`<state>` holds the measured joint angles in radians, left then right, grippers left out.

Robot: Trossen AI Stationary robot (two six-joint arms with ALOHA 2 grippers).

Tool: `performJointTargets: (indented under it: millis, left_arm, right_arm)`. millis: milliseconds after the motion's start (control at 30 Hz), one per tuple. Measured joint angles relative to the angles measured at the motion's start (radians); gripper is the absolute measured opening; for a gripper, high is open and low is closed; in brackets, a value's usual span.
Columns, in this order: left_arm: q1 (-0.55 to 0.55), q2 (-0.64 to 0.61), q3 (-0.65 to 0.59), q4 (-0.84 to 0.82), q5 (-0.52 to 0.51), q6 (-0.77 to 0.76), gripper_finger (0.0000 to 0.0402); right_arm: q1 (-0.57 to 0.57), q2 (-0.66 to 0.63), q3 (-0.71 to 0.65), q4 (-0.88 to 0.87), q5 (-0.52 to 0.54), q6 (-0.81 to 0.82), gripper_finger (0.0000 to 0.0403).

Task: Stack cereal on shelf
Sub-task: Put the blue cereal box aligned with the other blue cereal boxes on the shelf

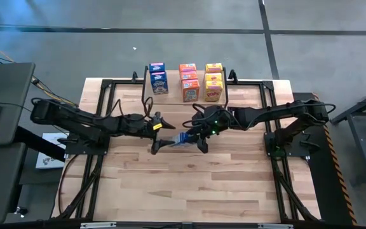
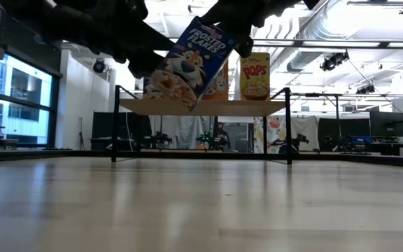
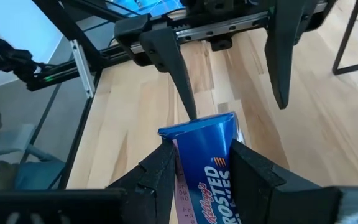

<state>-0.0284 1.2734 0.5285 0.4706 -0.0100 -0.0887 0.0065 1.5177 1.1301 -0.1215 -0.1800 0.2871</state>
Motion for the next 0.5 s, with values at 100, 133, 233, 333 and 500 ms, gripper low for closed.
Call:
performJointTargets:
  millis: [100,133,233,333,500]
  left_arm:
    - [0.0,0.007,0.0,0.008,0.035,0.012,0.0317]
    - [0.0,0.007,0.0,0.008,0.038,0.013,0.0317]
    - [0.0,0.007,0.0,0.004,0.042,0.015,0.0317]
    - [0.0,0.007,0.0,0.004,0.068,0.015,0.0317]
    - [-0.001,0.008,0.0,0.005,0.106,0.023,0.0317]
  right_arm:
    - [0.001,0.0,0.0,-0.004,-0.005,0.0,0.0119]
    - [0.001,0.0,0.0,-0.007,-0.004,0.002,0.0119]
    - [0.0,0.0,0.0,-0.011,0.003,0.003,0.0119]
    - [0.0,0.0,0.0,-0.01,0.007,0.009,0.0119]
    - [-0.001,0.0,0.0,-0.01,0.023,0.022,0.0119]
